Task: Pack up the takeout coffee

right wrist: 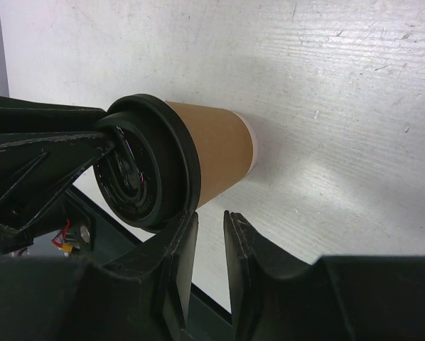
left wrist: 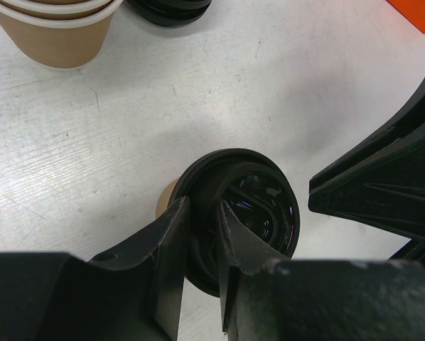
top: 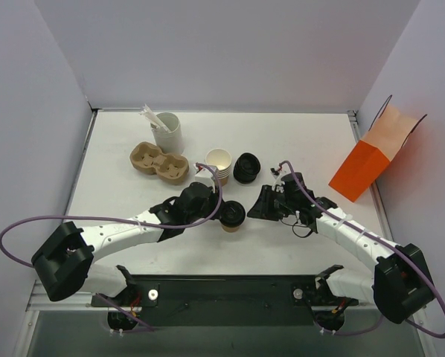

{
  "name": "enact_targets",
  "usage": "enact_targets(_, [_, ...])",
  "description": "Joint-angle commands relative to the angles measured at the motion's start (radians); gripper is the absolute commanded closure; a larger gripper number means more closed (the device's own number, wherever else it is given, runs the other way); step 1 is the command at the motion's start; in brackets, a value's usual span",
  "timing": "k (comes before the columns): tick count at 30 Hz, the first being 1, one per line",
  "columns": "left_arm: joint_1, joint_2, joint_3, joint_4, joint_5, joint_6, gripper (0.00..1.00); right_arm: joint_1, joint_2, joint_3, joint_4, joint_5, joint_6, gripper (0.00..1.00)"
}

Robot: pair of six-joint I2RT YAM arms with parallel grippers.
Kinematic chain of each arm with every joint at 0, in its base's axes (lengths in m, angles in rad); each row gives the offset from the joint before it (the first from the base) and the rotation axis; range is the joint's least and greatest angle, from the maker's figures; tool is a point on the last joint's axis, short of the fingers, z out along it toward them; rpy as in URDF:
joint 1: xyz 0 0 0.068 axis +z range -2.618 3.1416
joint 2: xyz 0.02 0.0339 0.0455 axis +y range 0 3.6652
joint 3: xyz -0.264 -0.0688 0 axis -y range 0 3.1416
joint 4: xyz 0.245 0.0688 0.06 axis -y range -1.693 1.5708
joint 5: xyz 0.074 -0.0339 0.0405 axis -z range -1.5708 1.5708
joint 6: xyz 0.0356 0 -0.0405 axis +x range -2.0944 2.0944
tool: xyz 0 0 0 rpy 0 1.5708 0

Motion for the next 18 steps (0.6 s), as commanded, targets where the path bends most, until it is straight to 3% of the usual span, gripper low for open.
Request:
enact_targets(1, [-0.013,0.078,-0.063,-0.281,0.004,0.048,0.69,-0.007,-0.014,0.013,0.006,-0.031,-0.002,0.76])
enact_targets(11, [-0.013,0.079,-0.06,-0.284,0.004,0.05,0.69,-0.007,0.011,-0.008,0.084,-0.094,0.039,0.76])
enact_targets(18, [-0.012,0.085,-0.067,-0.277,0.007,0.039,0.69,-0.007,0.046,-0.044,0.093,-0.045,0.042,0.77])
